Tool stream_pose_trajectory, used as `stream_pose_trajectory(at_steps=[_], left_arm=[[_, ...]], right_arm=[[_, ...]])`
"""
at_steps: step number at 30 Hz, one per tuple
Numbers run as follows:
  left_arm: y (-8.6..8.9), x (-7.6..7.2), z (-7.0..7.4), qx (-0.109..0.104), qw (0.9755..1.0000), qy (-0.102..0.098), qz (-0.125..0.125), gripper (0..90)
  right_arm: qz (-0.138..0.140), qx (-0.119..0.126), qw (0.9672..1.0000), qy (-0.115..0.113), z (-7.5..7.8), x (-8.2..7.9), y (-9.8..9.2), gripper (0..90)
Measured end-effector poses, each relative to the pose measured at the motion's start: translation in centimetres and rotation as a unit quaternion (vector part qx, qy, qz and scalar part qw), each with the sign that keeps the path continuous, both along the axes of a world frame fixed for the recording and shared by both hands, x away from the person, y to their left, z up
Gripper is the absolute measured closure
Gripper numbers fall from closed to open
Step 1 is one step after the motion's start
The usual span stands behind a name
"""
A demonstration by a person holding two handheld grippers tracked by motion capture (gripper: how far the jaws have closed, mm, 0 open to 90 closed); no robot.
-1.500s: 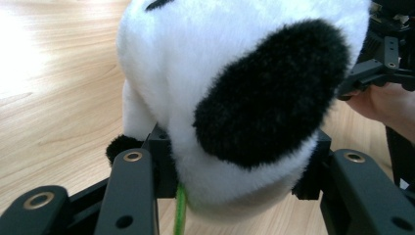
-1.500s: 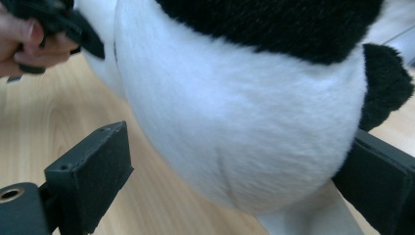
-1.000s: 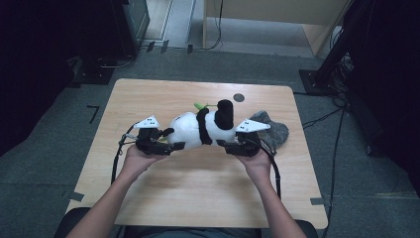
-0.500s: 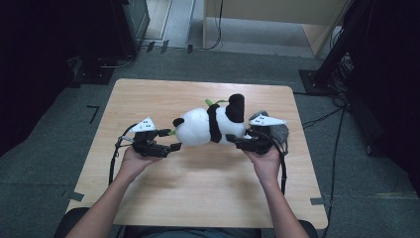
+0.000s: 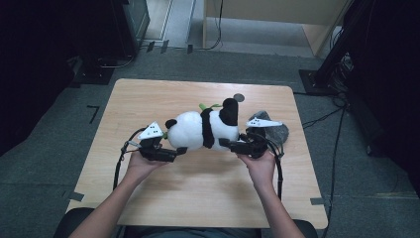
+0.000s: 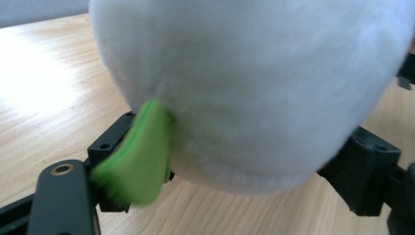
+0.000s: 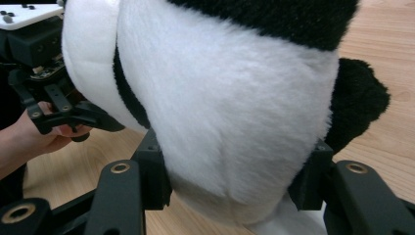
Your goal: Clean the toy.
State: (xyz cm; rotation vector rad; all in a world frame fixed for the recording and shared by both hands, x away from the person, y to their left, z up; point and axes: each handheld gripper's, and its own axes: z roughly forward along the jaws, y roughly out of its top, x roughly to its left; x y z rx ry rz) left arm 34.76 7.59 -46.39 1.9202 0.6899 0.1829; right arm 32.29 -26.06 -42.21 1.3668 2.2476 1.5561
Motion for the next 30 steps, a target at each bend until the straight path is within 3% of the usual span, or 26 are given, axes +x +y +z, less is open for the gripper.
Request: stream_pose_trajectory(at_steps=[1, 3, 6, 9, 12, 16, 21, 23, 28, 30], left_arm=[[-0.1, 0.0, 0.0, 0.006, 1.0, -0.003, 0.007, 22.5], [-0.2, 0.1, 0.0, 0.017, 0.9995, 0.013, 0.021, 30.5], [-0.2, -0.1, 0.2, 0.024, 0.9991, 0.014, 0.031, 43.3], [-0.1, -0.2, 0.6, 0.023, 0.9993, 0.012, 0.028, 51.7], [0.2, -0.1, 0.9, 0.02, 0.9996, 0.016, 0.014, 57.7], [1.2, 0.5, 1.3, -0.009, 0.9989, 0.043, 0.014, 60.9], [2.6, 0.9, 2.2, -0.04, 0.997, 0.065, 0.015, 61.4], [2.9, 1.1, 2.6, -0.051, 0.9948, 0.088, 0.007, 60.8], [2.7, 0.8, 3.0, -0.058, 0.9938, 0.095, -0.01, 59.9], [2.6, 0.9, 3.0, -0.066, 0.9925, 0.102, -0.011, 59.6]], right_arm=[[0.0, -0.002, 1.0, -0.001, 0.0, 0.0, 0.2, 46.0], [-0.002, -0.012, 0.9999, -0.005, 0.1, -0.1, 0.6, 45.8], [-0.003, -0.021, 0.9998, 0.005, -0.2, 0.1, 0.9, 44.5], [-0.003, -0.023, 0.9997, 0.006, -0.3, 0.3, 0.7, 39.9], [0.001, -0.033, 0.9994, -0.004, -0.4, 0.5, 0.6, 29.7], [0.022, -0.027, 0.9993, -0.013, -0.6, 0.8, 0.2, 22.2], [0.043, -0.027, 0.9972, -0.055, -0.7, 0.7, -0.7, 20.5], [0.049, -0.04, 0.9954, -0.072, -1.0, 0.6, -0.9, 20.6], [0.098, -0.042, 0.9886, -0.105, -1.7, 0.5, -0.4, 20.0], [0.099, -0.061, 0.9851, -0.127, -1.6, 0.3, 0.1, 18.5]])
